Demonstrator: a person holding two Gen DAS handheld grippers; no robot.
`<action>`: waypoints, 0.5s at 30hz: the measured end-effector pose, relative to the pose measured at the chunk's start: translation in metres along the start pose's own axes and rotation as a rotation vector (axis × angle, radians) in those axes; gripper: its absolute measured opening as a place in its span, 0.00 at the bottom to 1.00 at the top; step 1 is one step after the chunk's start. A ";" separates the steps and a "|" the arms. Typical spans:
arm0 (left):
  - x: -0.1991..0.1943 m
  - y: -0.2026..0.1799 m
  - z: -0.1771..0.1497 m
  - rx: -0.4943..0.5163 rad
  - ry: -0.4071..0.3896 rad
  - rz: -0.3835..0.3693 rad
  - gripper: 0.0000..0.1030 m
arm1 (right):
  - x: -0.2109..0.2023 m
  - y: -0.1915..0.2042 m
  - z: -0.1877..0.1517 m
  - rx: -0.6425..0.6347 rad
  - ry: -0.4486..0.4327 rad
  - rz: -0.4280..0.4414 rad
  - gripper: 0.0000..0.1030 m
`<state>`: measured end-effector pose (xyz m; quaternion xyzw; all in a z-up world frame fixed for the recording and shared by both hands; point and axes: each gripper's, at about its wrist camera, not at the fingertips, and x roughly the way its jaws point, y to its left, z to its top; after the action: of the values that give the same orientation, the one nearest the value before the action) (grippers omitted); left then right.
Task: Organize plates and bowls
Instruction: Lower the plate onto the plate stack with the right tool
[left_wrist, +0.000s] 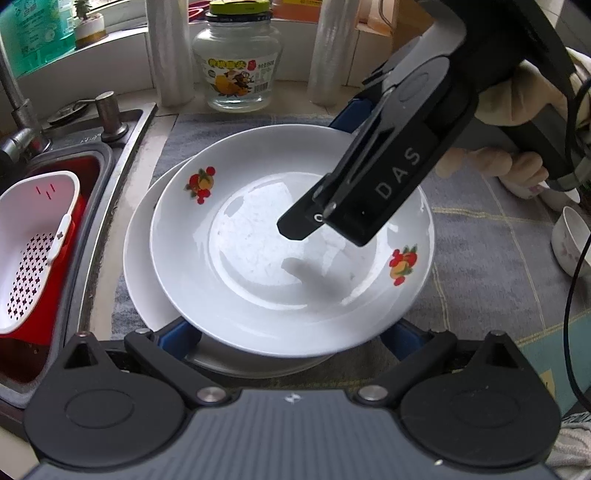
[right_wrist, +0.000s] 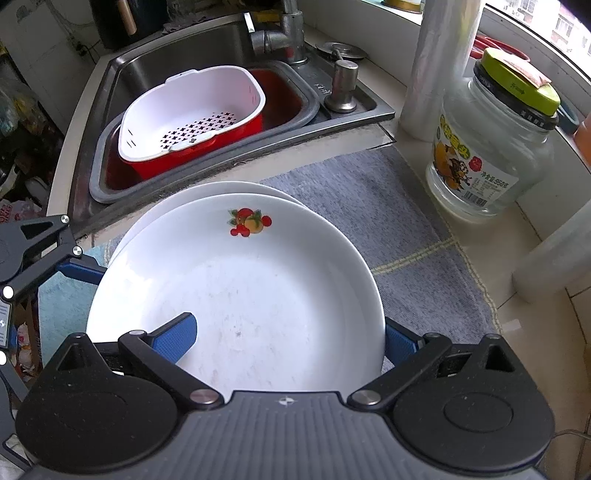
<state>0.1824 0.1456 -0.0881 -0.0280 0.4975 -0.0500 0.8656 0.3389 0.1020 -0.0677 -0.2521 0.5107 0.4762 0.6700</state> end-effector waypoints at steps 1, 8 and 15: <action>0.000 0.000 0.001 0.004 0.006 -0.002 0.98 | 0.000 0.001 0.000 0.000 0.003 -0.003 1.00; -0.003 0.003 0.005 -0.007 0.029 -0.020 0.98 | 0.005 0.007 0.007 -0.023 0.046 -0.043 1.00; -0.007 0.000 0.002 -0.042 0.024 -0.007 0.98 | 0.009 0.010 0.011 -0.051 0.058 -0.060 1.00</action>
<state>0.1804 0.1460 -0.0813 -0.0473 0.5087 -0.0431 0.8586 0.3350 0.1188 -0.0708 -0.2981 0.5098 0.4613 0.6621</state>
